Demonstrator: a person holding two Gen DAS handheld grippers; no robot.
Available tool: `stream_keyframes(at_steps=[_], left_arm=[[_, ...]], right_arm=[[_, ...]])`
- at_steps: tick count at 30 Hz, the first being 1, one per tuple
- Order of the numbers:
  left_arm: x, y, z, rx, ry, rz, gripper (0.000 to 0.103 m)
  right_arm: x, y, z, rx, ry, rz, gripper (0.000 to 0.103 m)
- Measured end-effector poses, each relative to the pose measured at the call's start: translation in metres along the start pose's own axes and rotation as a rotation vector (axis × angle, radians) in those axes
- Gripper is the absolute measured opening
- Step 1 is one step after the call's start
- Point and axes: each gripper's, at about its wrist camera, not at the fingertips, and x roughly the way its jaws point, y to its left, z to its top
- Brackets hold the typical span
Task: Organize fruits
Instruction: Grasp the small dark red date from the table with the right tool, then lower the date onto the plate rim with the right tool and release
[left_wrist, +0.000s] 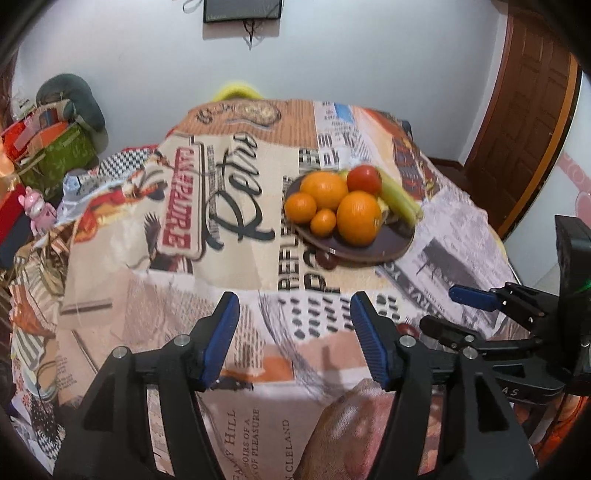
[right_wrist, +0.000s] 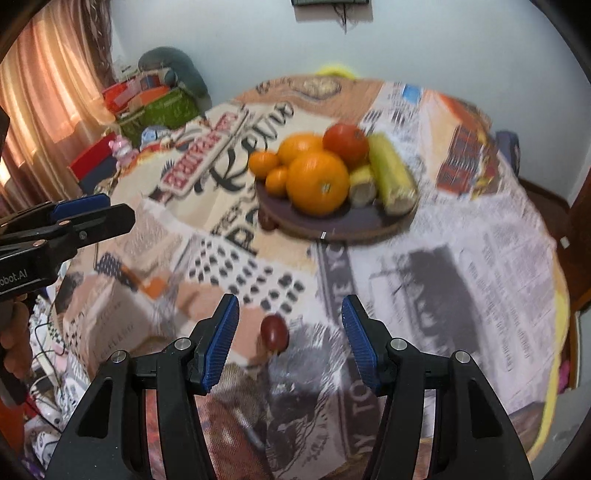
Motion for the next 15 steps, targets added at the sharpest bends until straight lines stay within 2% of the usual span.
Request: stream_keyframes(at_steps=[4,9,11,12,15], left_arm=[[0.015,0.000,-0.009,-0.004,0.043,-0.004,0.062],[0.029,-0.001,-0.015,0.000,0.080,-0.003,0.062],[0.035,-0.001,-0.016,-0.002,0.091,-0.005,0.062],[0.038,-0.001,-0.016,-0.003,0.096,-0.005,0.062],[0.046,-0.002,-0.014,0.000,0.108,-0.006,0.062]], right_arm=[[0.015,0.000,-0.009,0.012,0.051,0.034,0.048],[0.029,0.000,-0.015,0.008,0.099,0.048,0.028],[0.029,0.001,-0.016,0.001,0.092,0.056,0.023],[0.027,0.000,-0.016,0.003,0.089,0.067,0.017],[0.023,-0.002,-0.012,0.004,0.068,0.066,0.016]])
